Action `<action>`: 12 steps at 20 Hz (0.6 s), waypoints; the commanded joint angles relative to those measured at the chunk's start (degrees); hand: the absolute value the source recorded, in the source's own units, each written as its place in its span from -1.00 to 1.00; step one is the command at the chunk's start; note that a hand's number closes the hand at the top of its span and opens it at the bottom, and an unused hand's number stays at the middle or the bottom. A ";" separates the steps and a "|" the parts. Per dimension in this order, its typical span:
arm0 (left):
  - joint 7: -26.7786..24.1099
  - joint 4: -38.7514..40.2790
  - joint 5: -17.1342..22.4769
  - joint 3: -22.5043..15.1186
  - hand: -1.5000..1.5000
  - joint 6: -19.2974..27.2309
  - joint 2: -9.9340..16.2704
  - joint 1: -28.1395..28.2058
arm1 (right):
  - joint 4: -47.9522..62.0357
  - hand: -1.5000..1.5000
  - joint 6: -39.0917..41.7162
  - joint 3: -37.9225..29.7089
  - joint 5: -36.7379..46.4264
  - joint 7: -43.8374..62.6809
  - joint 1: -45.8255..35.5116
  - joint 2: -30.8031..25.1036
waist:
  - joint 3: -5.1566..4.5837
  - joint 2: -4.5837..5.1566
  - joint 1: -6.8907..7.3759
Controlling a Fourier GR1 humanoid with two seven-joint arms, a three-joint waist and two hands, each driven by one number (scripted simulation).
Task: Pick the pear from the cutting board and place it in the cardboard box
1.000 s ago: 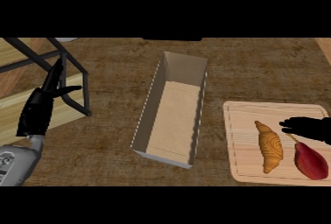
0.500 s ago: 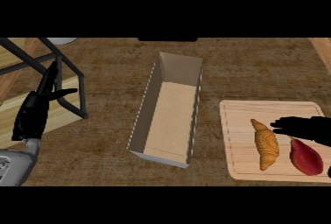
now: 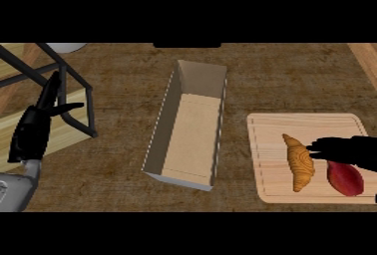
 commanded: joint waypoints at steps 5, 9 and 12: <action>2.57 8.38 -1.35 1.59 0.00 1.05 0.78 4.22 | 3.12 -1.00 0.07 1.98 3.10 0.06 0.01 1.65 | -1.06 1.20 -0.15; 1.79 8.87 -0.55 2.51 0.00 -0.29 1.59 5.30 | 4.27 1.00 -3.81 0.62 3.16 2.40 -0.17 5.12 | -1.03 1.24 -0.04; 1.24 8.29 -1.91 1.92 0.00 0.69 0.89 5.03 | 5.54 1.00 -9.16 -1.83 2.36 2.28 -0.40 8.81 | -0.98 1.27 -0.04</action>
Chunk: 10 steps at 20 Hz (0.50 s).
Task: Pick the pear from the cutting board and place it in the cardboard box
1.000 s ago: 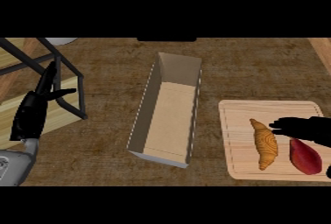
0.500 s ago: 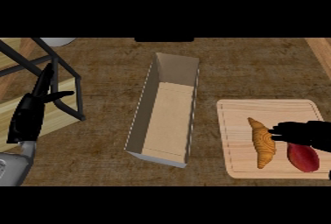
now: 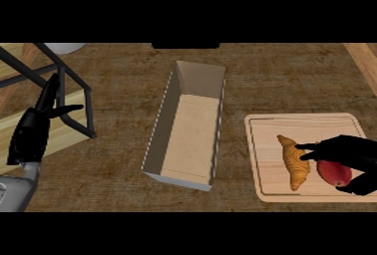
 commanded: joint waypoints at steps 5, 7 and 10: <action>2.48 9.03 -0.70 2.68 0.00 0.18 1.83 3.64 | 2.84 1.00 -6.76 -4.05 0.18 1.03 -1.92 4.25 | -0.75 1.58 0.30; 4.36 4.07 -1.49 1.68 0.00 0.89 2.53 5.80 | 4.83 1.00 -6.06 -5.01 -0.03 5.78 -4.96 7.92 | -0.66 1.36 2.33; 3.29 6.92 -0.93 1.58 0.00 -0.84 1.94 2.21 | 9.71 1.00 -2.36 -7.68 -0.62 10.67 -12.93 9.57 | -0.72 2.17 3.10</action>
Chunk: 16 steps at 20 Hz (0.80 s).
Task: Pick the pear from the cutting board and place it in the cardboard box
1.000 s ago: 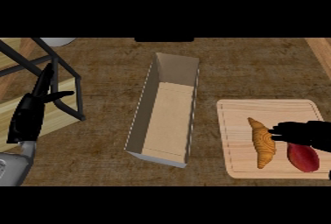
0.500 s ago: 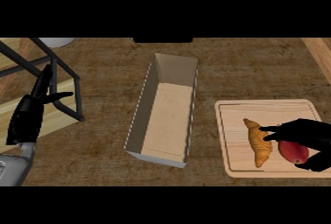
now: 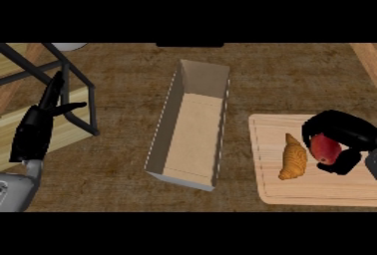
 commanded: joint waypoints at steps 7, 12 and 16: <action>3.49 6.60 -1.78 1.60 0.00 0.78 2.37 4.89 | 7.94 1.00 -7.08 -8.28 -0.31 6.11 -11.52 3.85 | -0.74 1.19 1.04; 3.23 7.43 -1.00 3.14 0.00 0.23 2.96 5.32 | 4.35 1.00 -6.75 -14.21 -6.52 1.59 -14.09 3.07 | -0.82 0.68 -0.83; 4.91 6.23 -1.32 3.64 0.00 0.64 3.67 5.57 | -0.47 1.00 -5.43 -15.06 -9.16 -1.70 -15.07 4.90 | -0.82 0.29 -1.24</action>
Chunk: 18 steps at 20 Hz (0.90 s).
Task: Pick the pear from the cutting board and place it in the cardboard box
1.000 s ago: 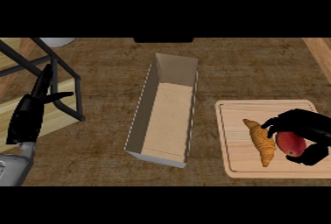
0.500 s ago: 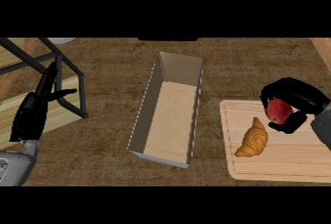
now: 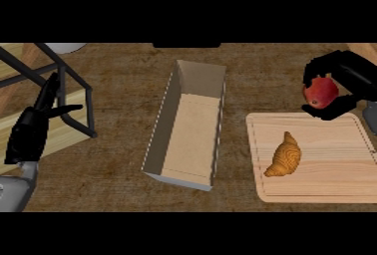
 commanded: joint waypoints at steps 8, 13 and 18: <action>2.36 6.88 -2.05 1.92 0.00 1.36 1.88 6.01 | -9.32 1.00 9.51 0.44 -6.48 4.07 -3.92 8.04 | -1.19 0.41 -0.22; 1.58 7.40 -1.19 3.32 0.00 0.70 2.49 6.79 | -12.80 1.00 15.31 0.09 -10.20 12.29 -6.65 11.52 | -1.23 0.30 -0.47; 2.17 7.59 -2.19 2.51 0.00 1.35 1.57 5.09 | -14.92 1.00 16.60 1.75 -11.45 25.30 -10.84 19.89 | -1.24 0.46 -0.62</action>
